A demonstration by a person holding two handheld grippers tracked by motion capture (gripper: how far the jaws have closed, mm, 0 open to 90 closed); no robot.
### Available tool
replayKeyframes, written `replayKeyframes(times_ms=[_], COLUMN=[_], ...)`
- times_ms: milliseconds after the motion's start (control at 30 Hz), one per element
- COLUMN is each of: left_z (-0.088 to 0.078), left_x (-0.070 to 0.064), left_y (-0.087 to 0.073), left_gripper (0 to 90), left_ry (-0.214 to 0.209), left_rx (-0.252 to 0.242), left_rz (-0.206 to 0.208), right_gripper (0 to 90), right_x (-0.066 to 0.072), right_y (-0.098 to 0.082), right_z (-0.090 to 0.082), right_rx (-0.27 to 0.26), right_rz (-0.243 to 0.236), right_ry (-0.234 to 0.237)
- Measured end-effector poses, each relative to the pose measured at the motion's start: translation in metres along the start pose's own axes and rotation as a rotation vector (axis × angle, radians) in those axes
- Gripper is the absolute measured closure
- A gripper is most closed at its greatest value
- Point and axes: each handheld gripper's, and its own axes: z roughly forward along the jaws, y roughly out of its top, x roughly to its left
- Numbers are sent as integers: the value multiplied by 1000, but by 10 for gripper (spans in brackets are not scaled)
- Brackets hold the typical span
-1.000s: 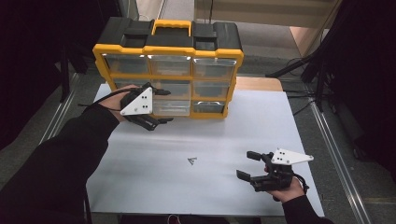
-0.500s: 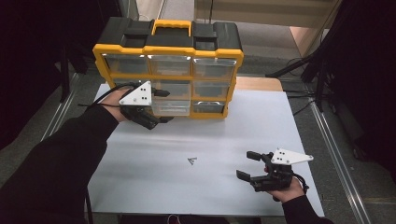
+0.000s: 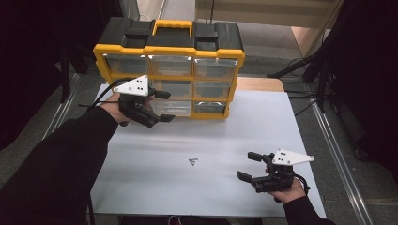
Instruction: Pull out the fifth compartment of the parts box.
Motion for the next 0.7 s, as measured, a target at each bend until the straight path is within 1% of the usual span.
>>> replayKeyframes(times_ms=[67,133,200,267,367,433,467,533,600,700], left_z=[-1,-1,-2,-3,-4,-5,-5,-6,-6,-8], left_x=[0,-1,-2,-2,-4,-6,-7,-9,-11,-14], left_y=[1,2,3,4,5,5,5,5,5,3], left_gripper=[221,220,220,220,220,220,220,220,220,220], left_ry=[-9,-7,-1,8,12,11,14,20,21,10], left_rx=[7,20,18,20,20,22,35,40,39,44], left_rz=[-27,-52,-71,-77,-74,-79,-75,-83,-99,-94], right_gripper=[171,171,169,169,168,169,169,169,168,166], right_x=[0,0,1,0,0,0,0,0,0,0], right_y=[0,0,0,0,0,0,0,0,0,0], right_z=[0,0,0,-1,-1,-1,-1,0,0,0], right_rx=[0,1,-2,-8,-6,-3,-1,-1,-1,1], right_rz=[0,0,4,1,2,4,3,4,6,14], right_ry=[1,2,2,3,2,5,5,6,6,9])
